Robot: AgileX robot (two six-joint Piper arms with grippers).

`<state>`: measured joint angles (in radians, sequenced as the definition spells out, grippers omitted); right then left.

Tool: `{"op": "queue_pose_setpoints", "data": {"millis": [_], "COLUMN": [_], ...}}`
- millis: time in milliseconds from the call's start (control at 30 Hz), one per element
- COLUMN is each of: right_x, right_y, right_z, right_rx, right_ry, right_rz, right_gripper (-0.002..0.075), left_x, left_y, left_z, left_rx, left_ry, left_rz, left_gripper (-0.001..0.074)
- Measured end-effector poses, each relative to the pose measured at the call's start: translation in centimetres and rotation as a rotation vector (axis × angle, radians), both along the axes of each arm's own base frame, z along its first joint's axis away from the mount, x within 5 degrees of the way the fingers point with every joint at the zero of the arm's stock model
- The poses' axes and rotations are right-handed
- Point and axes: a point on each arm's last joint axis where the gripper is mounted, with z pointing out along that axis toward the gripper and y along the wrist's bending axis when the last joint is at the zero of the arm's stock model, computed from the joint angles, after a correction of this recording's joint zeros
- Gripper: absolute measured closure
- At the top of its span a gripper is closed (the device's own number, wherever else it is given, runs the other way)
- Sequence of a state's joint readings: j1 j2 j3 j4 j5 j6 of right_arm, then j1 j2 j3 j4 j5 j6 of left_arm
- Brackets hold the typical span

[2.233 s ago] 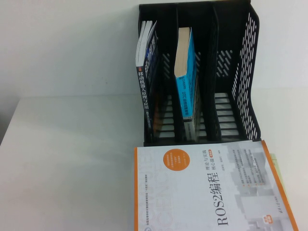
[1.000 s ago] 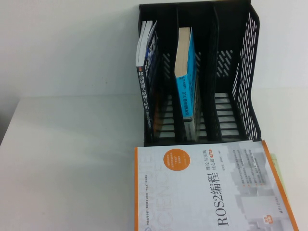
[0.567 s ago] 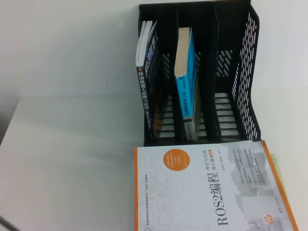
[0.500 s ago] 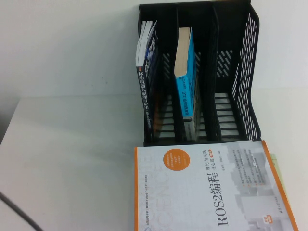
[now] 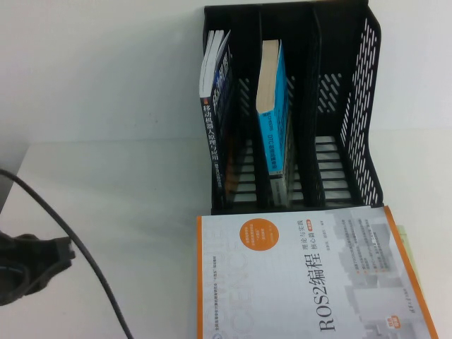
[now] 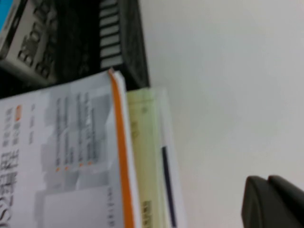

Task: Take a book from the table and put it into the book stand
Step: Push book with right arm

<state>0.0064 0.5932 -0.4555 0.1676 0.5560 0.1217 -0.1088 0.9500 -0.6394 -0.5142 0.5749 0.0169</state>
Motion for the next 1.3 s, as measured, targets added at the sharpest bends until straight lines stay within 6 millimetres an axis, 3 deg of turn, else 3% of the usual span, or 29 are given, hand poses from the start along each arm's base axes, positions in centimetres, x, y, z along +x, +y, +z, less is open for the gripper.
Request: {"op": "queue_pose_setpoints", "data": {"millis": [233, 367, 667, 900, 1300], "right_x": [3.3, 5.2, 7.8, 8.5, 11.3], "right_y": [2.2, 3.1, 4.3, 4.5, 3.7], "right_z": [-2.7, -4.5, -6.8, -7.0, -4.0], "right_rx": [0.121, 0.207, 0.334, 0.353, 0.246], "right_ry": [0.212, 0.303, 0.329, 0.323, 0.237], "right_rz": [0.228, 0.298, 0.381, 0.405, 0.344], "right_gripper": [0.0728, 0.0728, 0.0728, 0.0728, 0.0728], "left_x": [1.5, 1.8, 1.7, 1.3, 1.1], "left_y": [-1.8, -2.6, -3.1, -3.4, -4.4], "left_z": [-1.7, -1.5, -1.1, -1.1, 0.3], "left_rx": [-0.134, -0.198, -0.247, -0.267, -0.438], "left_ry": [0.105, 0.073, 0.046, 0.074, 0.023], "left_rz": [-0.127, -0.199, -0.259, -0.296, -0.352], "left_gripper": [0.0737, 0.0737, 0.0737, 0.0737, 0.0737]}}
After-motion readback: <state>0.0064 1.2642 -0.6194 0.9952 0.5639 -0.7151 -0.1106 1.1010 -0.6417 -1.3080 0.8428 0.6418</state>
